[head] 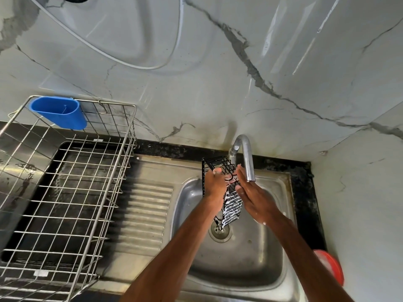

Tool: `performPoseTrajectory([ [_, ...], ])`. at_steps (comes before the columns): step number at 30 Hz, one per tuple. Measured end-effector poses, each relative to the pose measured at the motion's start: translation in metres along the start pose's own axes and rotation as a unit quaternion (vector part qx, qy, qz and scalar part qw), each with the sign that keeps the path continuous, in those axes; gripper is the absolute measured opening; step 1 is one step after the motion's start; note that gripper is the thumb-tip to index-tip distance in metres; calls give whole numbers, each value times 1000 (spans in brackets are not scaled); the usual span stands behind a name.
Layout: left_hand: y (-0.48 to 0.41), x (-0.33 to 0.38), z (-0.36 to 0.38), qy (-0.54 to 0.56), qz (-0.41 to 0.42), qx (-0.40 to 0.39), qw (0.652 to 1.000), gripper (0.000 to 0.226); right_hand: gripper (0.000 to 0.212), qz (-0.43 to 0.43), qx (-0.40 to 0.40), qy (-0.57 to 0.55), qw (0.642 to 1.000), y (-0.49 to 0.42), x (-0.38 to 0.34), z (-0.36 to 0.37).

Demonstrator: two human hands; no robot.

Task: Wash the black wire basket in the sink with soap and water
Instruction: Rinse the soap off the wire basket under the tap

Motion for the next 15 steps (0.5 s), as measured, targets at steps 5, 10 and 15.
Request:
performPoseTrajectory([
  [5, 6, -13, -8, -12, 17, -38, 999, 29, 61, -30, 21, -36, 999, 35, 12, 21],
  [10, 13, -26, -12, -51, 39, -57, 996, 27, 60, -32, 19, -61, 997, 76, 10, 36],
  [15, 22, -28, -13, -70, 57, -89, 992, 23, 61, -20, 13, -83, 996, 55, 16, 37],
])
Point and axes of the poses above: each hand's wrist, its own y-axis away from the middle knuckle, its own z-axis out of the palm, x = y × z, the point moved 4 cm from there along -y, towards the middle knuckle, and after that the axes turned 3 degrees about y, right-handed, at the moved point
